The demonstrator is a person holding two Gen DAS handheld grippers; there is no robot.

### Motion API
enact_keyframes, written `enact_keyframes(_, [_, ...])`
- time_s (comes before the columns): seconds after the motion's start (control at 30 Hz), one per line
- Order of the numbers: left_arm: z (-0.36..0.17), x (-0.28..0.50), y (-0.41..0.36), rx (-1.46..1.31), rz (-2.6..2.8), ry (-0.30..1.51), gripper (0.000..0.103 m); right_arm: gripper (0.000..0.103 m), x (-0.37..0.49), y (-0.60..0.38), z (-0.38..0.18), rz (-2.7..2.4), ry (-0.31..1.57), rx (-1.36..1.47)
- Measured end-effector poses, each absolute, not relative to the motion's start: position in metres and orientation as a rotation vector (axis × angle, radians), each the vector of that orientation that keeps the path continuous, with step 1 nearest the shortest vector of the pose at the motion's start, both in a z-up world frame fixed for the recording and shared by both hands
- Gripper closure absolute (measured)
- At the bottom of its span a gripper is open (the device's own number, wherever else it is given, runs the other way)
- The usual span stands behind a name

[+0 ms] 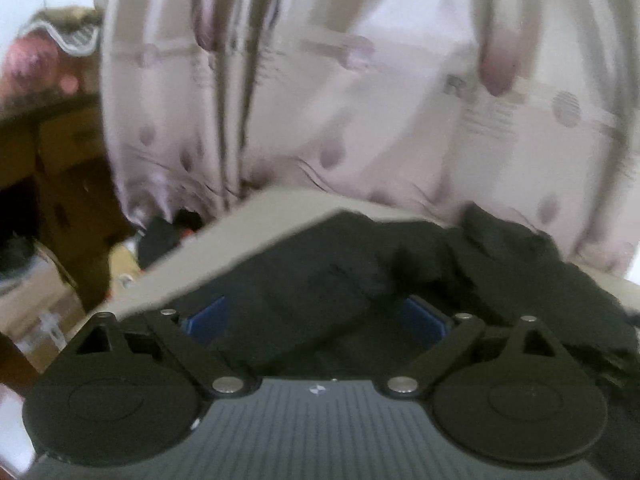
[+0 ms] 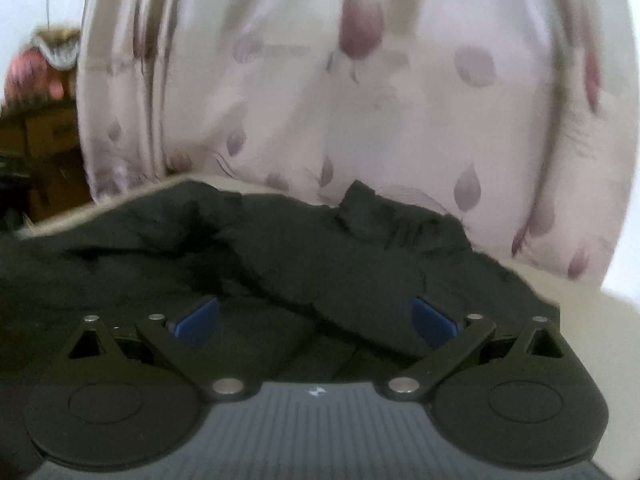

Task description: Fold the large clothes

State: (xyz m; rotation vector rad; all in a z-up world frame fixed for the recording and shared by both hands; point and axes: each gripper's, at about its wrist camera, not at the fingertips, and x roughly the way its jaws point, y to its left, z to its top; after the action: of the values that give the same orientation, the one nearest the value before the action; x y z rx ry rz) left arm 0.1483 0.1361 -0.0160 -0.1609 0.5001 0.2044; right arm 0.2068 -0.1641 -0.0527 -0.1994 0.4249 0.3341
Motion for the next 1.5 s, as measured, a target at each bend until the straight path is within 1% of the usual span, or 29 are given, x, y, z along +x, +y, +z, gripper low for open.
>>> enact_keyframes(0.2, [-0.043,0.118,0.129,-0.246,0.154,0.587,0.008,0.001,0.269,-0.116,-0.094,0.317,0.463,-0.433])
enact_keyframes(0.33, [-0.050,0.115,0.133,-0.248,0.161,0.621,0.007,0.001,0.294,-0.095,-0.113,0.311,0.452,-0.526])
enact_keyframes(0.4, [-0.052,0.115,0.133,-0.247,0.162,0.637,0.007,0.022,0.312,-0.090,-0.117,0.316,0.466,-0.534])
enact_keyframes(0.43, [-0.053,0.116,0.132,-0.249,0.168,0.643,0.007,0.061,0.322,-0.091,-0.117,0.320,0.504,-0.517])
enact_keyframes(0.47, [-0.053,0.118,0.131,-0.248,0.170,0.654,0.007,0.089,0.333,-0.094,-0.115,0.298,0.545,-0.490])
enact_keyframes(0.5, [-0.053,0.119,0.130,-0.249,0.168,0.665,0.007,0.094,0.338,-0.100,-0.111,0.270,0.555,-0.457])
enact_keyframes(0.63, [-0.049,0.116,0.124,-0.232,0.141,0.661,0.007,0.095,0.322,-0.173,-0.059,0.173,0.419,-0.237])
enact_keyframes(0.77, [-0.042,0.114,0.113,-0.206,0.121,0.640,0.003,0.095,0.272,-0.301,0.000,-0.003,0.290,-0.024])
enact_keyframes(0.9, [-0.039,0.113,0.102,-0.220,0.096,0.639,0.003,0.095,0.217,-0.446,0.027,-0.243,0.239,0.157])
enact_keyframes(1.03, [-0.039,0.114,0.084,-0.188,0.080,0.647,0.003,0.095,0.184,-0.565,0.010,-0.424,0.285,0.311])
enact_keyframes(1.13, [-0.039,0.112,0.072,-0.159,0.078,0.646,0.003,0.095,0.175,-0.634,-0.028,-0.464,0.367,0.455])
enact_keyframes(1.2, [-0.038,0.110,0.067,-0.150,0.074,0.650,0.003,0.093,0.174,-0.659,-0.056,-0.481,0.414,0.515])
enact_keyframes(1.27, [-0.038,0.108,0.064,-0.138,0.076,0.652,0.003,0.083,0.166,-0.674,-0.081,-0.484,0.436,0.587])
enact_keyframes(1.37, [-0.038,0.105,0.064,-0.116,0.095,0.643,0.003,0.077,0.144,-0.675,-0.105,-0.483,0.401,0.707])
enact_keyframes(1.43, [-0.039,0.102,0.069,-0.102,0.109,0.626,0.002,0.073,0.124,-0.660,-0.109,-0.434,0.379,0.724])
enact_keyframes(1.5, [-0.041,0.098,0.076,-0.077,0.141,0.606,0.002,0.062,0.098,-0.635,-0.108,-0.327,0.391,0.714])
